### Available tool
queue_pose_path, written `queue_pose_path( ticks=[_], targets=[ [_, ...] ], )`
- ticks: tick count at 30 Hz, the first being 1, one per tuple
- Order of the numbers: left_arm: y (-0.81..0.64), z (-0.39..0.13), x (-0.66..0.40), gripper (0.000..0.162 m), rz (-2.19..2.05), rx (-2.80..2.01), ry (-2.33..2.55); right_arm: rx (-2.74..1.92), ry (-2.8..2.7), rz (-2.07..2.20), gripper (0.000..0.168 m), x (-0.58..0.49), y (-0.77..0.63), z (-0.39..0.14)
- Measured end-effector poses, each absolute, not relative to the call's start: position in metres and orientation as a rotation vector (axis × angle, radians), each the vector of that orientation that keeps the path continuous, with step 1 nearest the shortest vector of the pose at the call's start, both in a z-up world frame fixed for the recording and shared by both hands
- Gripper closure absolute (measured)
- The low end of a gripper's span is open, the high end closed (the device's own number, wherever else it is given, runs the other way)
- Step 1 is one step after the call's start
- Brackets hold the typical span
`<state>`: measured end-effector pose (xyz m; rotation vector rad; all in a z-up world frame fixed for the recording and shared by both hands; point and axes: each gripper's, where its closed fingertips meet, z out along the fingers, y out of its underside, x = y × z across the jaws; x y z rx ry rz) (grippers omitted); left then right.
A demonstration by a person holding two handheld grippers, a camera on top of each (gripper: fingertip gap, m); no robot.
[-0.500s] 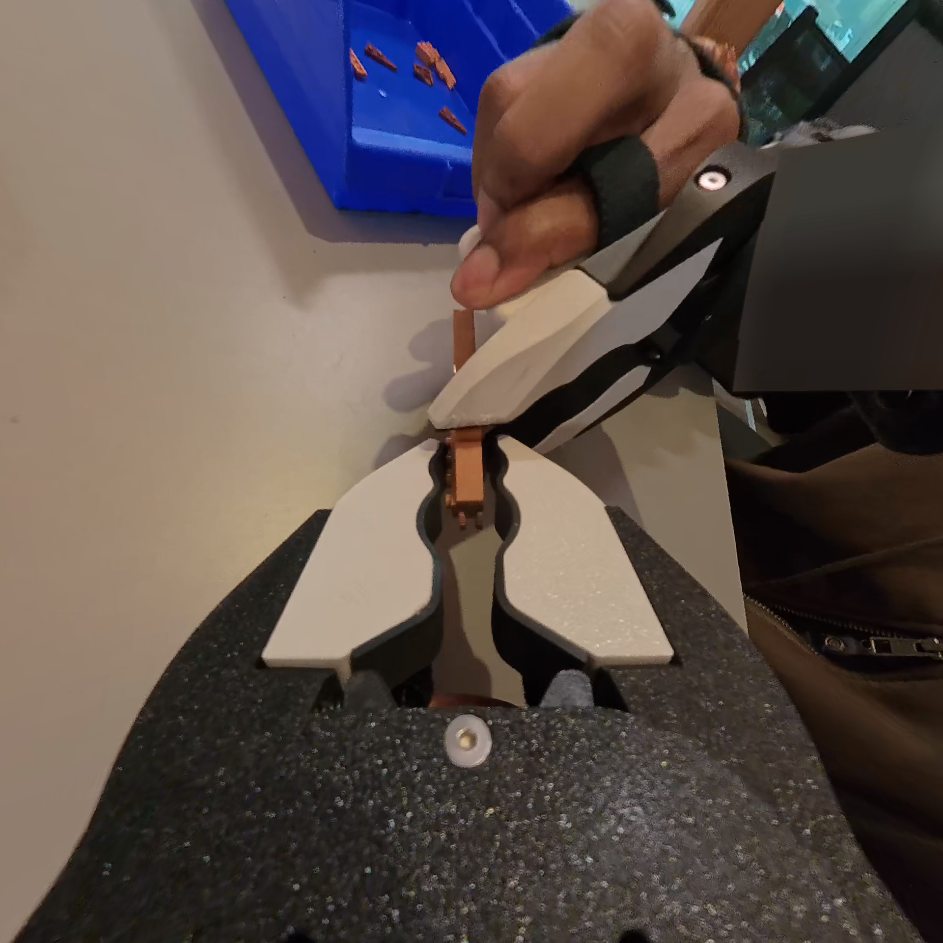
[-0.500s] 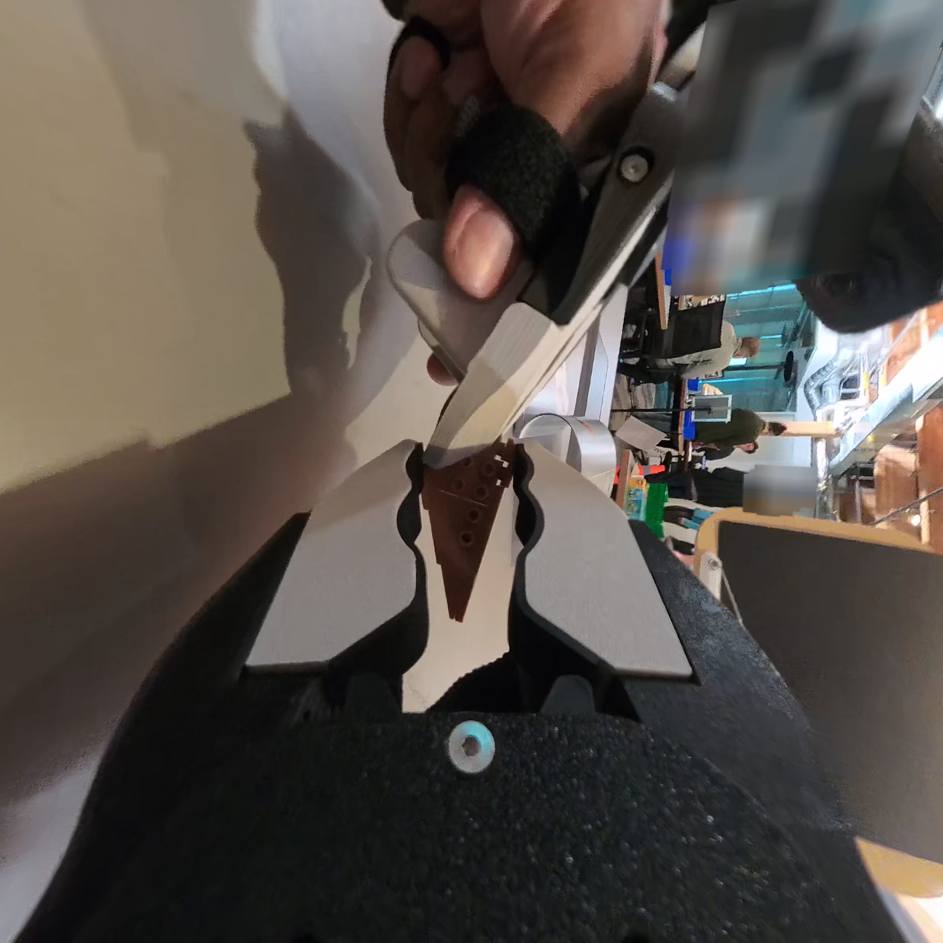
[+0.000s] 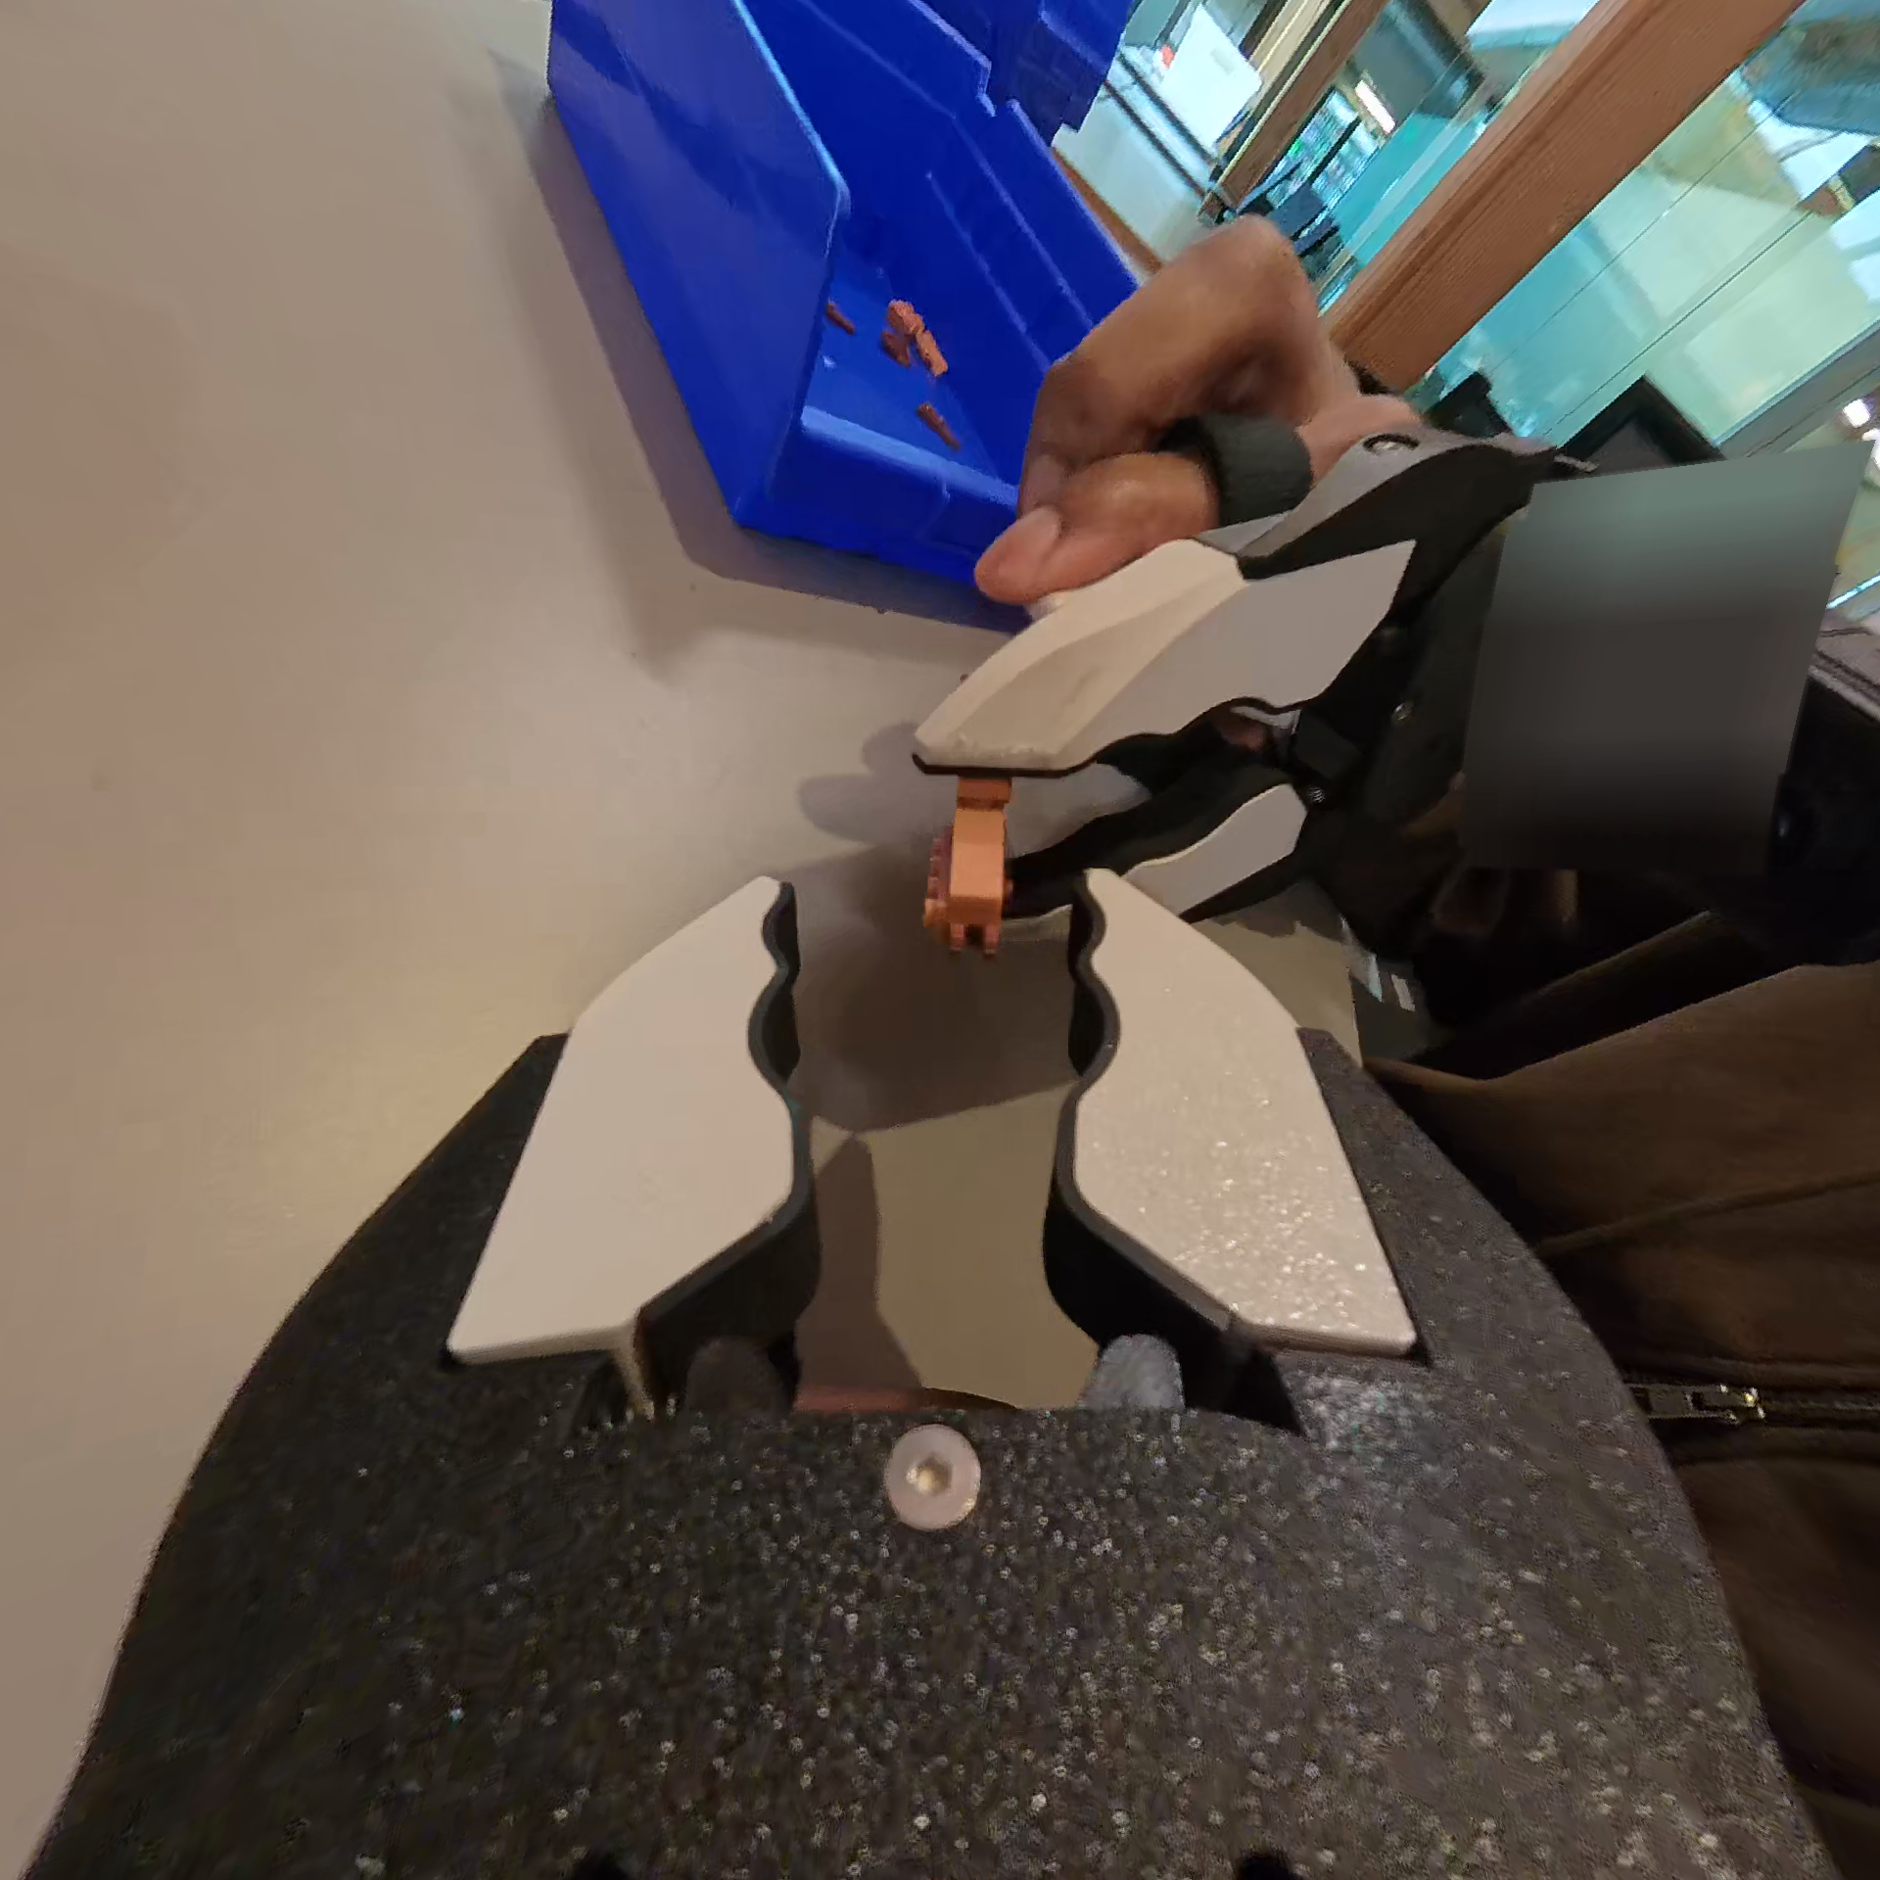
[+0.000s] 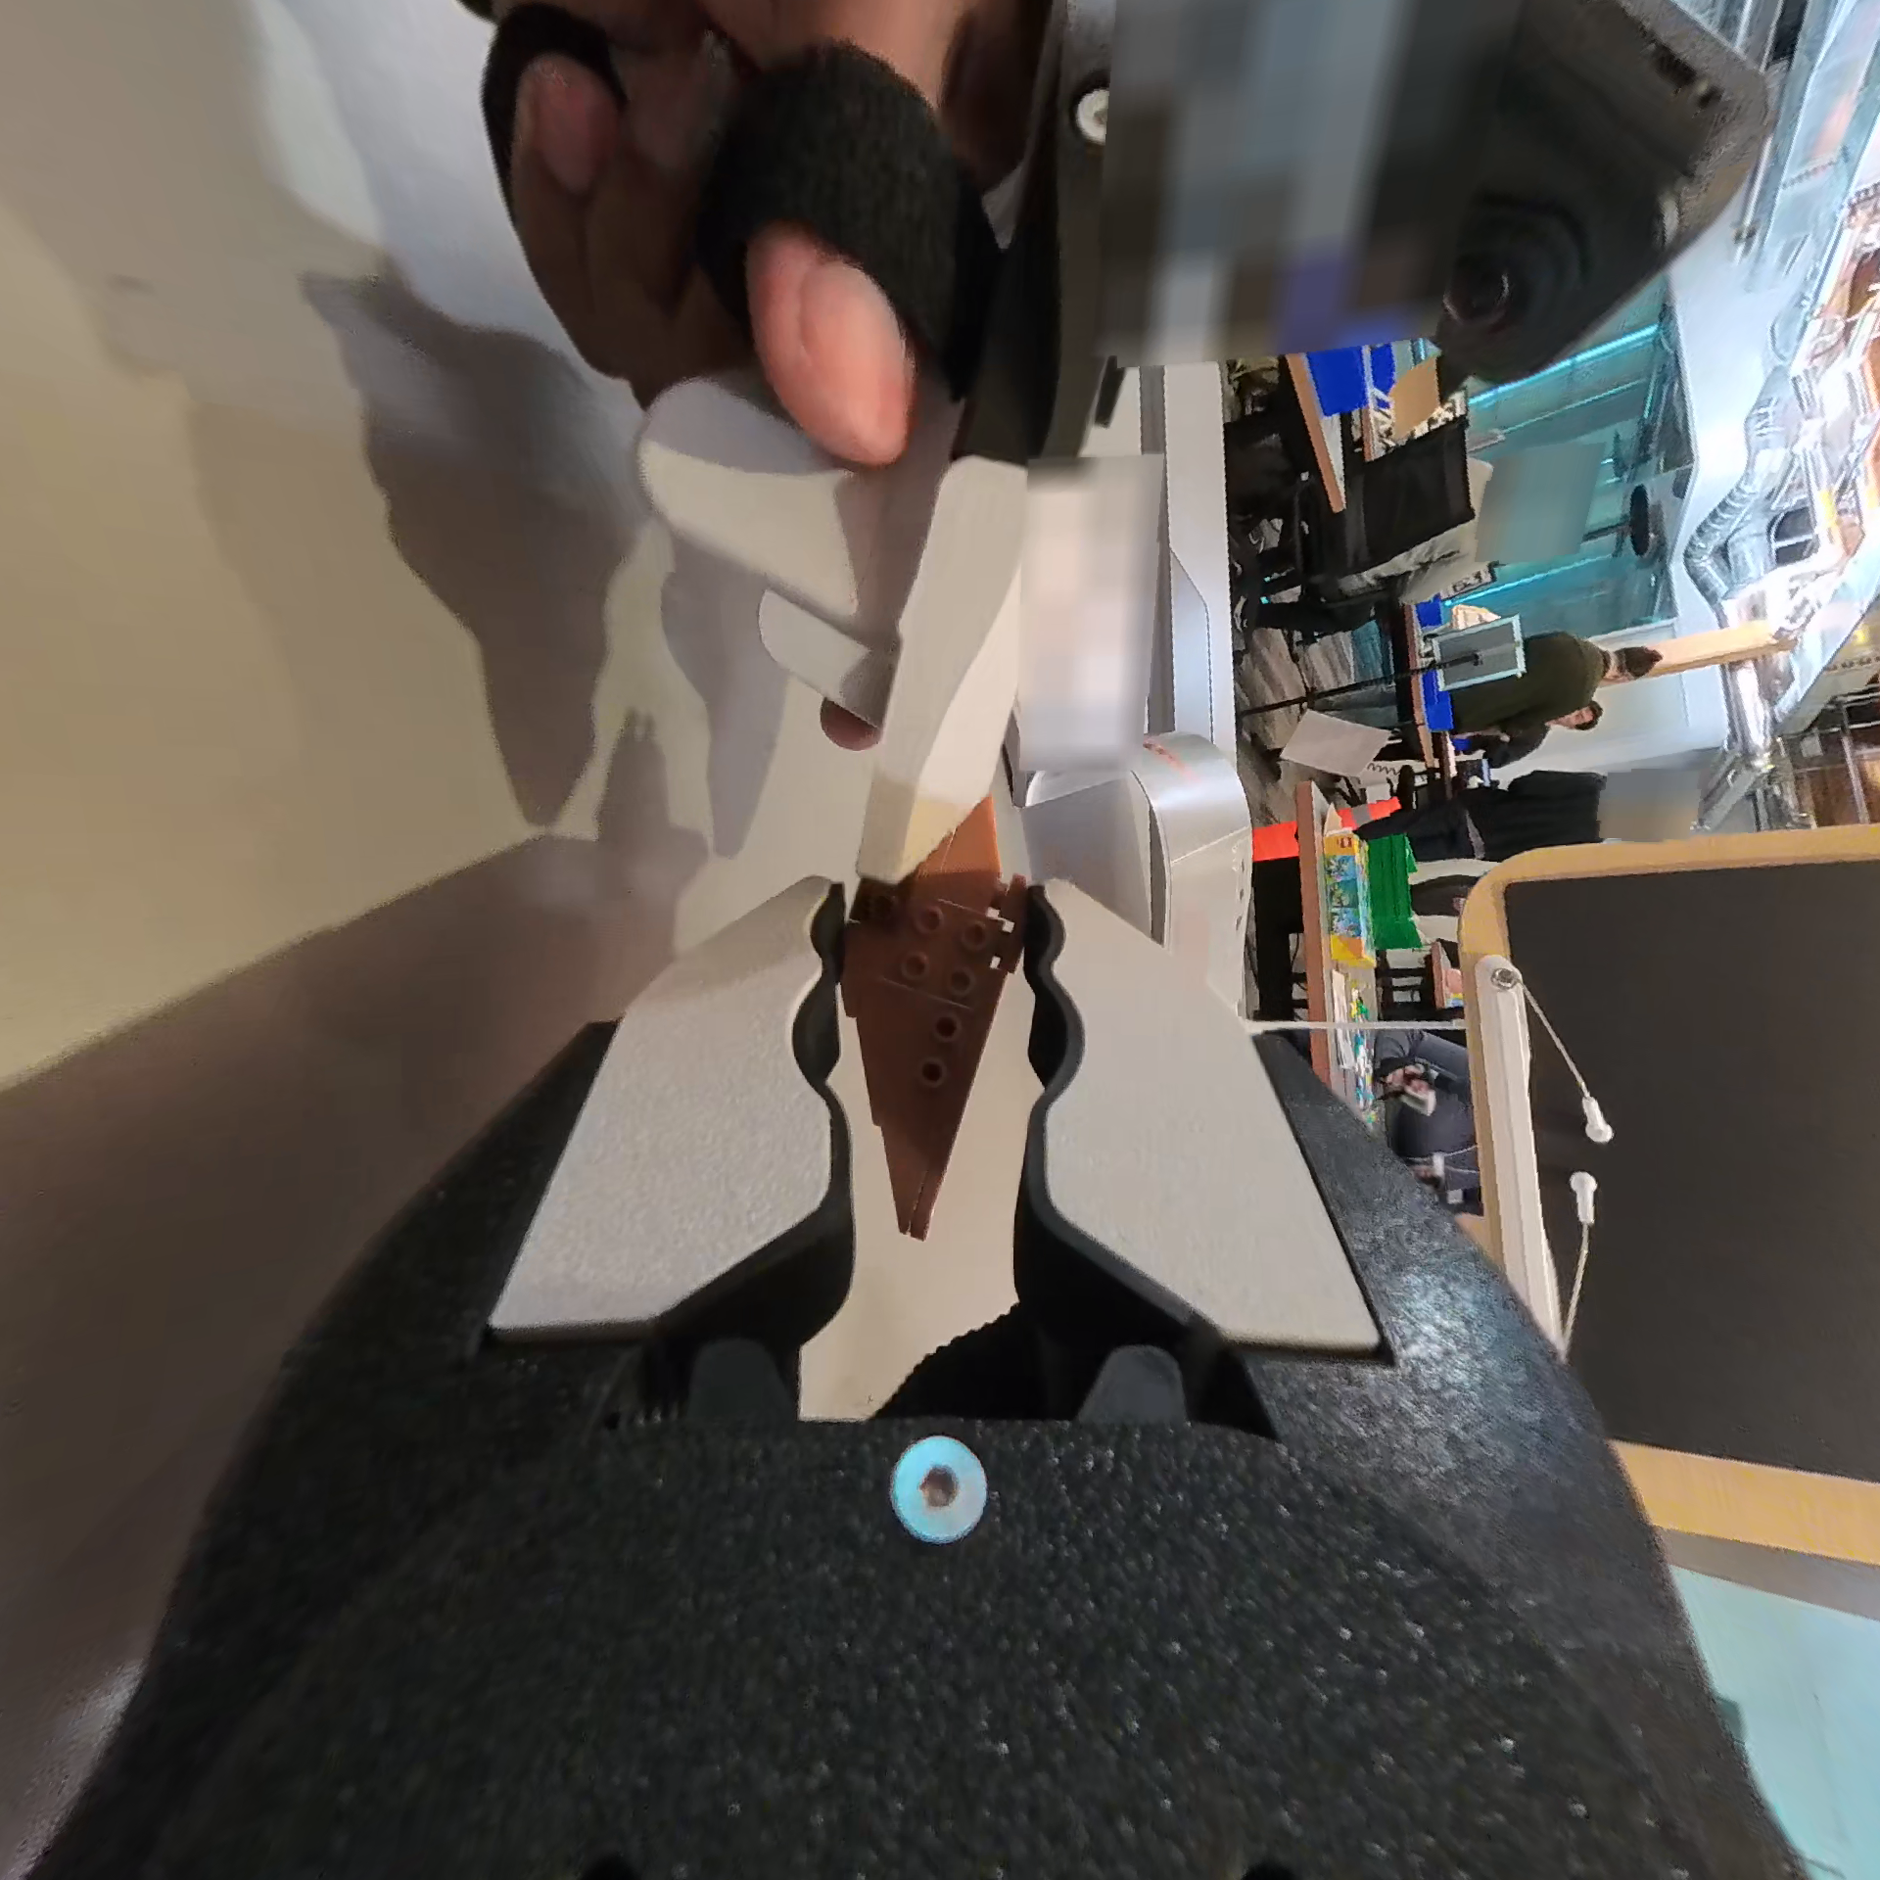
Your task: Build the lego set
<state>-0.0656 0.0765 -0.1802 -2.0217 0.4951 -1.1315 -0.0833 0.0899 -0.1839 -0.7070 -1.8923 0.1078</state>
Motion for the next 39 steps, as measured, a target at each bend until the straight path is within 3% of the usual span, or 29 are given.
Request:
queue_pose_path(
  ticks=[4,7,22,39],
  targets=[
    [0.077,-0.175,-0.060,0.124,-1.186,-1.967,0.481,-0.752,-1.857,0.136,0.135,-0.084,0.091,-0.178],
    [0.075,-0.169,-0.056,0.146,-1.239,-1.911,0.481,-0.792,-1.831,0.196,0.135,-0.085,0.088,-0.173],
    [0.073,-0.176,-0.056,0.148,-1.182,-1.971,0.507,-0.620,-1.888,-0.016,0.133,-0.081,0.087,-0.177],
    [0.075,-0.177,-0.056,0.148,-1.119,-1.969,0.534,-0.700,-1.883,0.092,0.136,-0.080,0.086,-0.175]
  ],
)
